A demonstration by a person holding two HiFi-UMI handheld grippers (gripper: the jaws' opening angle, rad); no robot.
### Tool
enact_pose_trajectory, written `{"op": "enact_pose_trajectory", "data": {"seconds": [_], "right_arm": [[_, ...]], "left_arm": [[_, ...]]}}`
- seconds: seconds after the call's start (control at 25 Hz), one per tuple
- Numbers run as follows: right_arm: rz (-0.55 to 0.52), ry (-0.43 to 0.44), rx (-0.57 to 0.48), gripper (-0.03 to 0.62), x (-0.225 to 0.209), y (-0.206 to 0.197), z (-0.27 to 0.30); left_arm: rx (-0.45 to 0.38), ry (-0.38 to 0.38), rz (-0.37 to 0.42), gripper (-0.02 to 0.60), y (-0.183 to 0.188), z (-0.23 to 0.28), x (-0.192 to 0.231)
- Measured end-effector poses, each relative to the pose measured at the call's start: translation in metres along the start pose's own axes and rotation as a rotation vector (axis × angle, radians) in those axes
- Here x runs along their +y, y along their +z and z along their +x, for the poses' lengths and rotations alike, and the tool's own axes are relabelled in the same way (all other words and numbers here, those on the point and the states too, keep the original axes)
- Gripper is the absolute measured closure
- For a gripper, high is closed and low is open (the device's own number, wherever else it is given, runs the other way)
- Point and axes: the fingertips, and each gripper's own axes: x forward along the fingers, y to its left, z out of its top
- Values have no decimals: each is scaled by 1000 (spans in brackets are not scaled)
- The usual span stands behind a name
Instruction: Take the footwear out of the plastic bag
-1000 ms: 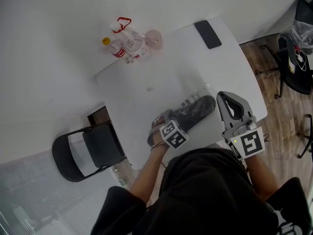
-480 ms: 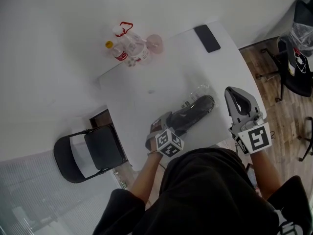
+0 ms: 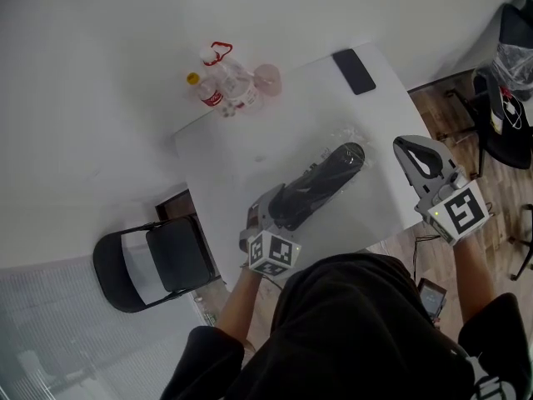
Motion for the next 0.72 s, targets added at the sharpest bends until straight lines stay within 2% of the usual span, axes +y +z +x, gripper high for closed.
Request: {"op": "enact_pose_trajectory", "data": {"seconds": [0.16,0.36,0.48,0.64,0.68,0.72], "right_arm": [[-45,190,56,572,-1,20,6],[-89,352,105,571,14,44,1],[-86,411,113,569,26,59,7],[-98,440,142,563,44,78,23],[-101,454,144,556,47,81,25],[-105,471,142,522,49,83,26]], "left_arm": [[-100,74,58,158,26,-29,34],[-163,154,145,158,56,-68,53],[-202,182,188,158,68,-88,63],[-248,192,222,158,70,-114,81],[-255,200,225,158,72,-120,84],[-261,212,230,158,75,-123,87]]}}
